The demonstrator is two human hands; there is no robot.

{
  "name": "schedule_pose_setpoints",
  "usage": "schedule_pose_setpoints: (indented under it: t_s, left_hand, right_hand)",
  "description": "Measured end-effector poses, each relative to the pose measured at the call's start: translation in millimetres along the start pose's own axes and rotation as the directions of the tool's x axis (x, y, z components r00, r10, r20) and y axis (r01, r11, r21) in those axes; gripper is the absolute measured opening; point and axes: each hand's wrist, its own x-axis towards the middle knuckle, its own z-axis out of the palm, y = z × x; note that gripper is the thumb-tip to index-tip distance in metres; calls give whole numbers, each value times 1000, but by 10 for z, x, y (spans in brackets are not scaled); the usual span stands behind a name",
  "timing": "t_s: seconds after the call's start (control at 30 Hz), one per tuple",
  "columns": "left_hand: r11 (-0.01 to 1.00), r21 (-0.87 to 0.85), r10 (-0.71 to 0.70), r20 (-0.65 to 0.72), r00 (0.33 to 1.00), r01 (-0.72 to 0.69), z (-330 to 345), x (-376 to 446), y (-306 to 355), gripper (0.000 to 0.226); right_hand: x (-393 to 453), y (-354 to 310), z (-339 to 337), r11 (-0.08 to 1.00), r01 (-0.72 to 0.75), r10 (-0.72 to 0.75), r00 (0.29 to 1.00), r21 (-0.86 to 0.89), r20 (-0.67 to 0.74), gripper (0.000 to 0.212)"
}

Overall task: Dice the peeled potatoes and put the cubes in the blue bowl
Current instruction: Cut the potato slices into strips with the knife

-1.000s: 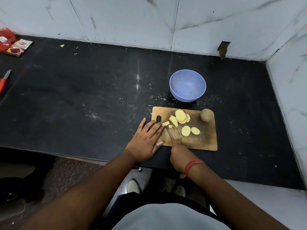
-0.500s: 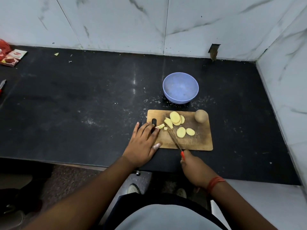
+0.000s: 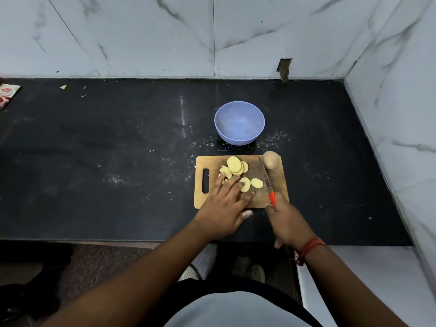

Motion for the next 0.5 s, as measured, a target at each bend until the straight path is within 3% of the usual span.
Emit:
schedule_pose_setpoints:
  t_s: [0.2, 0.5]
  left_hand:
    - [994, 78, -84, 98, 992, 77, 18, 71, 32, 52]
    - [993, 48, -113, 16, 993, 112, -21, 33, 72, 62]
  right_hand:
    - [0, 74, -7, 1000, 25, -25, 1000, 15, -11, 14]
    - [-30, 91, 23, 998, 45, -45, 999, 36, -6, 15]
